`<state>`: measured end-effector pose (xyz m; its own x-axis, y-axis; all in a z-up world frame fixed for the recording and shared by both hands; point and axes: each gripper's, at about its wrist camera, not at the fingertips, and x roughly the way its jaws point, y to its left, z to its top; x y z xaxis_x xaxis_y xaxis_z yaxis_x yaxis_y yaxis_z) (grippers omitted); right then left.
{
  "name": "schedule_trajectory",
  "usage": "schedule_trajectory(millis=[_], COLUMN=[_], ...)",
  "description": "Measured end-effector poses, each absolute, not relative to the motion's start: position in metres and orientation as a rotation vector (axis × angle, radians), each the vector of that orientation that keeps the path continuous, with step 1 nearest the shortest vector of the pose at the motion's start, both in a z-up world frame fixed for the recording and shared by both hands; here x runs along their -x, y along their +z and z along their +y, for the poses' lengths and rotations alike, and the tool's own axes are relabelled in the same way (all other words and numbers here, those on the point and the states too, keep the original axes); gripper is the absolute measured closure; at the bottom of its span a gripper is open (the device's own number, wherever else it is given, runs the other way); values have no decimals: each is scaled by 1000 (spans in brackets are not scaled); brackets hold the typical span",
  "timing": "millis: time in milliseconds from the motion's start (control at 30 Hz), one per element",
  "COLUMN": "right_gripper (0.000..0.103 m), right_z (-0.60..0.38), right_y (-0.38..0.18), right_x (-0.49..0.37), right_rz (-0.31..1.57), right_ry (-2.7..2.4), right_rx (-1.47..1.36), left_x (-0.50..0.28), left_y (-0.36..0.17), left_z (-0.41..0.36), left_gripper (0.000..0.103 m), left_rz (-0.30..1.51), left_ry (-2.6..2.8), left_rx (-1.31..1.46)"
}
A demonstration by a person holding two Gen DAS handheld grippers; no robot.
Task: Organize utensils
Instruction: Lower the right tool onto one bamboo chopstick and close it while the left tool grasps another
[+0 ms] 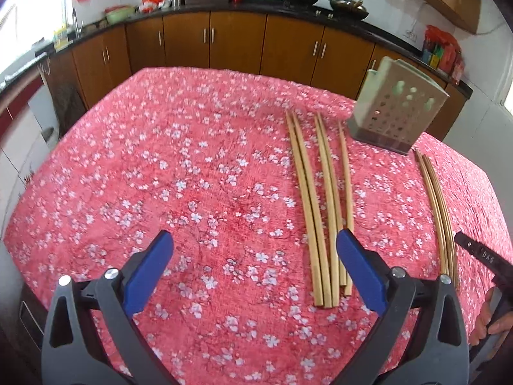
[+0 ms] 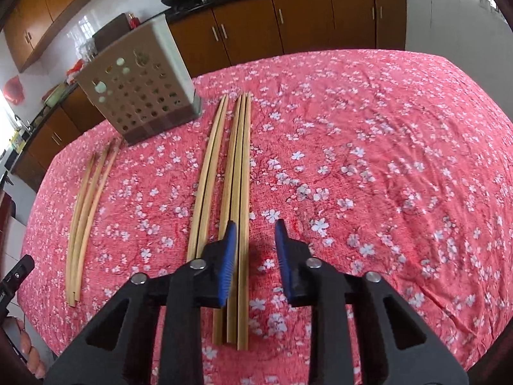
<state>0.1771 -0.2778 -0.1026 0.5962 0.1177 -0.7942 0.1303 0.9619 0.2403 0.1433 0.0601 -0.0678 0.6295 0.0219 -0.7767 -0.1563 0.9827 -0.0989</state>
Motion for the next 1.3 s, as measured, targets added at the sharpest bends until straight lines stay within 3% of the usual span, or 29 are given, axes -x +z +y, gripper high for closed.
schedule_trajectory(millis=[200,333,500,900,1300], right_gripper=[84,95,96,95,95], right_z=[-280,-278,-297,-299,-300], right_y=[-102,-105,-109,-111,-113], right_x=[-184,-190,-202,-191,-220], right_rz=[933,926,912,893,873], right_ry=[8,-15,-76,-75,-77], right_rx=[-241,-189,-237,-192,-162], left_x=[-157,-166,-181,-201,-253], left_y=[-78,-83,-90,-100,-102], left_z=[61,56,50,37,59], left_gripper=[28,40,61,90,94], left_rz=[922,941,978,1020,989], left_ry=[51,9,-57,-64,37], left_rx=[191,199,238,158,131])
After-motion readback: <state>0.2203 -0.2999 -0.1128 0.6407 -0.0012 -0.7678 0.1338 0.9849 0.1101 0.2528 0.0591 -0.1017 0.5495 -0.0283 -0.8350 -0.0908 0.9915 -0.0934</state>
